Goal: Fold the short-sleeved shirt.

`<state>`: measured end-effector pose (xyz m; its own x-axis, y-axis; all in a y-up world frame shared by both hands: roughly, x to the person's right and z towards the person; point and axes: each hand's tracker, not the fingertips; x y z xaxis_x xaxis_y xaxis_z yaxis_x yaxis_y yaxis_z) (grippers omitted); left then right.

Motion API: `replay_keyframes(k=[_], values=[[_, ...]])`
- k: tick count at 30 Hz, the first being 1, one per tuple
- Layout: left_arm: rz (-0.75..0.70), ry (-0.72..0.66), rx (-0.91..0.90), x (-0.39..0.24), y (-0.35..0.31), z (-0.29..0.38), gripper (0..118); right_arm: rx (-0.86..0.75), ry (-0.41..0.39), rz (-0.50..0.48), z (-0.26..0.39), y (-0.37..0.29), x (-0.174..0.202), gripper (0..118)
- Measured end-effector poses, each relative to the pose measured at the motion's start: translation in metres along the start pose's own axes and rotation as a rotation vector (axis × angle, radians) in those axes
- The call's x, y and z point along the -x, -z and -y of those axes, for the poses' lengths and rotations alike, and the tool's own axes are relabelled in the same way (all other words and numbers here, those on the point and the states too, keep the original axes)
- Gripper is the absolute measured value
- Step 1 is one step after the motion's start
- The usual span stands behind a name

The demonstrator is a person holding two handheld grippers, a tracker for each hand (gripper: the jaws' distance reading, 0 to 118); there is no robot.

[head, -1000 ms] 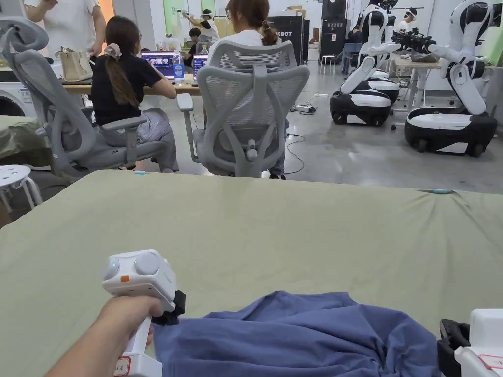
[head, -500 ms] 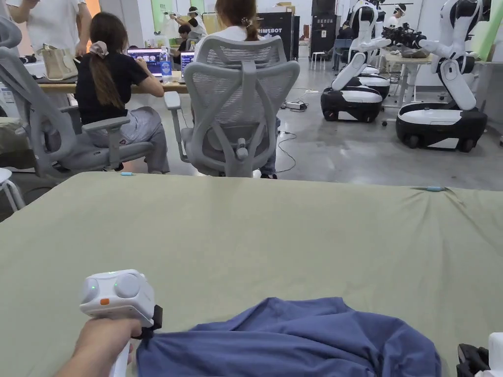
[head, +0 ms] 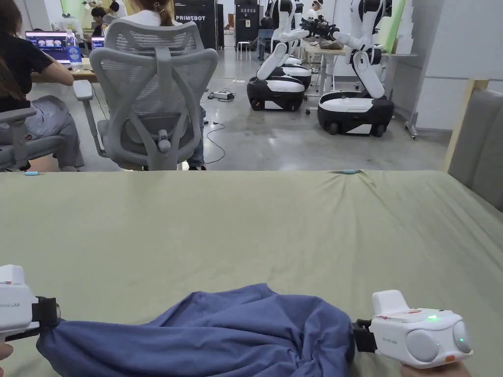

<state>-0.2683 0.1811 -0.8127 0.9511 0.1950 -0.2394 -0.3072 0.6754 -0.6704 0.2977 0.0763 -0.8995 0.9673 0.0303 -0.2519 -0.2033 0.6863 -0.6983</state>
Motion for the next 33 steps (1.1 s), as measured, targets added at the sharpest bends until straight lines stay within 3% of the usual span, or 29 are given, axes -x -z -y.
replay_keyframes(k=[1,2,4,7,9,10,11,12,14,16,18,21,27,30,33], values=[[0.003,0.0,0.003,-0.001,0.001,0.001,0,0.005,-0.006,0.004,0.001,0.008,0.002,76],[0.006,0.001,0.006,-0.001,0.001,0.002,0,0.02,-0.013,0.004,0.0,0.016,0.005,86],[0.006,0.011,0.012,-0.001,0.004,0.002,0,0.037,-0.032,-0.031,-0.001,0.026,0.012,85],[0.008,0.018,0.025,-0.001,0.011,0.004,0,0.068,-0.13,-0.054,-0.002,0.039,0.03,84],[-0.002,0.026,0.034,-0.002,0.015,0.006,0,0.076,-0.133,-0.052,-0.002,0.042,0.03,75],[-0.013,0.037,0.04,-0.003,0.016,0.008,0,0.093,-0.09,-0.09,-0.004,0.04,0.025,59],[-0.025,0.053,0.048,-0.003,0.02,0.009,0,0.098,-0.052,-0.113,-0.006,0.036,0.021,28],[-0.035,0.076,0.049,-0.004,0.021,0.011,0,0.083,-0.067,-0.099,-0.009,0.03,0.019,2],[-0.056,0.129,0.046,-0.01,0.022,0.013,0,0.083,-0.049,-0.093,-0.013,0.023,0.011,2],[-0.089,0.193,0.03,-0.015,0.024,0.013,0,0.109,0.007,-0.165,-0.018,0.013,0.007,2],[-0.126,0.256,0.003,-0.022,0.018,0.008,0,0.034,-0.034,-0.085,-0.028,-0.012,0.008,2],[-0.134,0.338,-0.013,-0.03,0.001,-0.008,0,-0.052,0.026,-0.113,-0.054,-0.055,0.003,2],[-0.238,0.504,-0.205,-0.054,-0.045,-0.063,0,-0.214,-0.065,-0.029,-0.117,-0.129,0.004,2],[-0.248,0.485,-0.289,-0.06,-0.064,-0.097,0,-0.289,-0.102,0.049,-0.152,-0.157,0.0,2],[-0.299,0.483,-0.37,-0.064,-0.077,-0.13,0,-0.376,-0.051,0.107,-0.188,-0.182,-0.015,2]])
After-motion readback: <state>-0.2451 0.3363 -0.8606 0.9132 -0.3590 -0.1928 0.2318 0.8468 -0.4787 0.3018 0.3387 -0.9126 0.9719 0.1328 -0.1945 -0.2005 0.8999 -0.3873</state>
